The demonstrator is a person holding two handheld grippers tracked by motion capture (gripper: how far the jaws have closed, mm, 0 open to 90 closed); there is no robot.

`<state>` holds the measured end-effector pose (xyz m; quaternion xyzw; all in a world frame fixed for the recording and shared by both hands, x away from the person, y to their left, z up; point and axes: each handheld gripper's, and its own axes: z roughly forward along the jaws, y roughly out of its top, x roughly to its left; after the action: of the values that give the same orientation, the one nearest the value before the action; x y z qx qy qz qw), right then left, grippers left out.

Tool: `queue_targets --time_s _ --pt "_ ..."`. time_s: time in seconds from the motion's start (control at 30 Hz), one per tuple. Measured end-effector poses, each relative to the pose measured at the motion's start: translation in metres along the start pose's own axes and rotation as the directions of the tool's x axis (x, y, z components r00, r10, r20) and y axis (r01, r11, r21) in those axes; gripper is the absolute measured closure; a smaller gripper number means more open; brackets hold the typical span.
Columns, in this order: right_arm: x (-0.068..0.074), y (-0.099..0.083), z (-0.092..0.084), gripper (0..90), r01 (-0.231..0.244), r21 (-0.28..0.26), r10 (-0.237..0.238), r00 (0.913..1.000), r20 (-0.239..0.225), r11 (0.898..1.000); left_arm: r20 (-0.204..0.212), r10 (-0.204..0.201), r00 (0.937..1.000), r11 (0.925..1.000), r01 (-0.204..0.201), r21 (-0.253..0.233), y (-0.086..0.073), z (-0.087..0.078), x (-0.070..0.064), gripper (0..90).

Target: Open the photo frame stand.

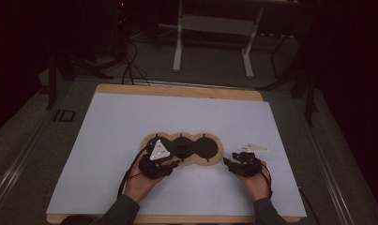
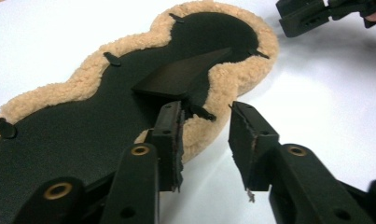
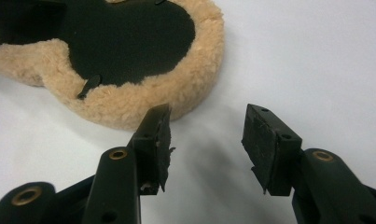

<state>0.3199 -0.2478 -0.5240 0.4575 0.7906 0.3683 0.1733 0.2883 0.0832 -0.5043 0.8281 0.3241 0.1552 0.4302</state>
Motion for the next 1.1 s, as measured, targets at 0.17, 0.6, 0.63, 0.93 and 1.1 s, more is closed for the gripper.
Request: queue_targets --time_s 0.17,0.6,0.63,0.93,1.1 --pt "0.000 0.000 0.000 50.7 0.001 -0.003 -0.001 1.0000 0.000 1.000 -0.006 0.004 1.0000 0.9999 -0.005 -0.015 0.000 -0.005 -0.002 58.0" --pt "0.000 0.000 -0.002 50.2 -0.002 -0.006 0.002 1.0000 0.002 1.000 -0.005 0.024 0.9997 0.9985 -0.024 -0.049 0.011 -0.011 0.001 56.1" --pt "0.000 0.000 -0.001 50.3 -0.001 -0.005 0.002 1.0000 0.002 1.000 -0.004 0.026 0.9996 0.9988 -0.026 -0.042 0.011 -0.011 0.002 54.4" --pt "-0.001 0.000 -0.002 50.1 -0.001 -0.005 0.001 1.0000 0.001 1.000 -0.032 0.078 0.9965 0.9970 -0.077 0.007 0.020 0.004 0.002 47.3" --pt "-0.001 0.000 -0.002 49.9 -0.001 -0.007 0.001 1.0000 0.000 1.000 -0.058 0.112 0.9920 0.9934 -0.110 0.032 0.022 0.015 0.000 46.4"
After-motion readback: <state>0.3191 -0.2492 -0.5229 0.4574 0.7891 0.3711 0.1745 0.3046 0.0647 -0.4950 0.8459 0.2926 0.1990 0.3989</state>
